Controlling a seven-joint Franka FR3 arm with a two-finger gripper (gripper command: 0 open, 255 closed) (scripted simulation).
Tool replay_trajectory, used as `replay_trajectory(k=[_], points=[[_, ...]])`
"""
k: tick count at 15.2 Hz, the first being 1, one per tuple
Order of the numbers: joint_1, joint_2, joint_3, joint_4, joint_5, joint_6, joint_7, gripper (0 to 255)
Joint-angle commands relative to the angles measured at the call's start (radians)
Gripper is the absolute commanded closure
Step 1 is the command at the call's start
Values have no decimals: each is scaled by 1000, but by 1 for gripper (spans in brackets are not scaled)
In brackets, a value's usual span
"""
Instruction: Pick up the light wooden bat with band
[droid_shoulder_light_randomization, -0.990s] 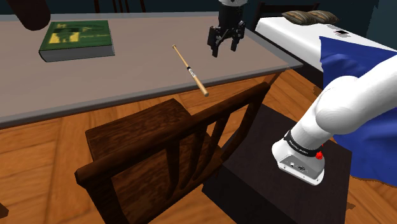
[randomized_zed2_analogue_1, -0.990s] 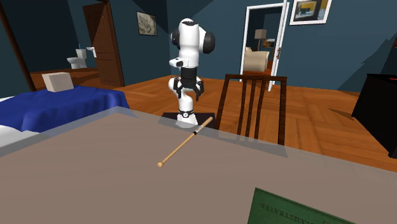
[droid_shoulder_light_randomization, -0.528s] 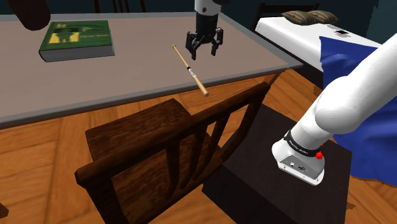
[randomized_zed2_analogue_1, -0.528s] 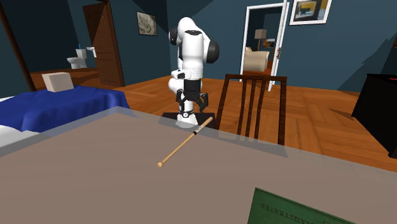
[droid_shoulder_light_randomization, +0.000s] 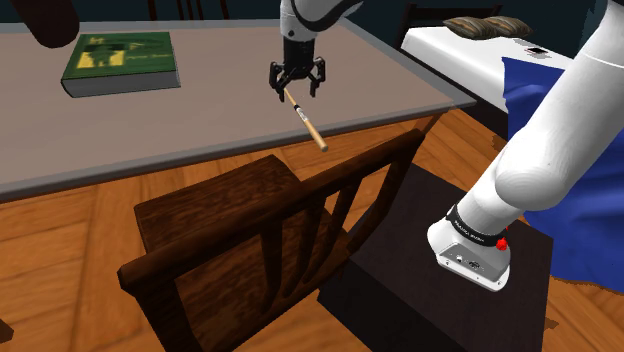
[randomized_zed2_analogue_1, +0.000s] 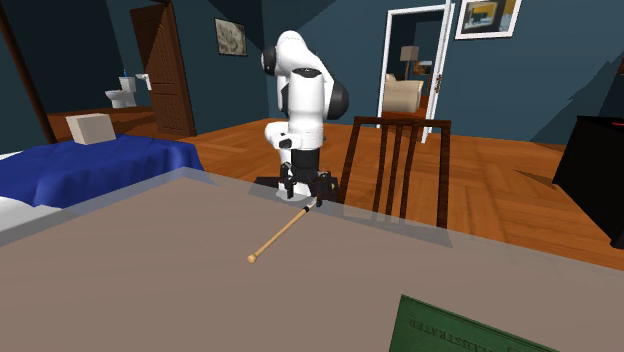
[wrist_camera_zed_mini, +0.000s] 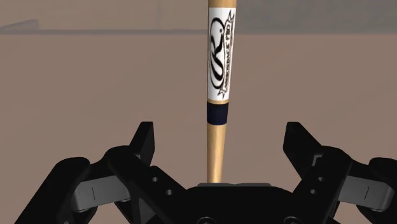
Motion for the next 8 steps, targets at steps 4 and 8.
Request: replay_trajectory(k=[4,8], points=[[0,30,-2,-34,-9,65,7,0],[-1,34,-2,-37,-10,71,7,255]])
